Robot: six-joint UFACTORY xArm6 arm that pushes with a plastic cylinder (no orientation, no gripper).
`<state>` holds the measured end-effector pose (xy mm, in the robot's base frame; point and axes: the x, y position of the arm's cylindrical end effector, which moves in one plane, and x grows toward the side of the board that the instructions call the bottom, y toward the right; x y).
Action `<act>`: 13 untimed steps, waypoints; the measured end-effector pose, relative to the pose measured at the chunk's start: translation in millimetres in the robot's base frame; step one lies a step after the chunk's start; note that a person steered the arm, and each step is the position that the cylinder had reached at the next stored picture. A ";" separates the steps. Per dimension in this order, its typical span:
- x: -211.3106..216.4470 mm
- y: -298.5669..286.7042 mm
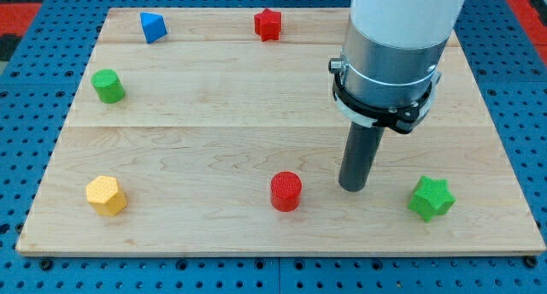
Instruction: Move the green star to the right side of the green circle
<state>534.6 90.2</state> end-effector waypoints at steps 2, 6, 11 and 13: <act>-42.2 40.3; 44.7 107.9; -58.1 -25.3; -103.9 -56.7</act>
<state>430.6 33.6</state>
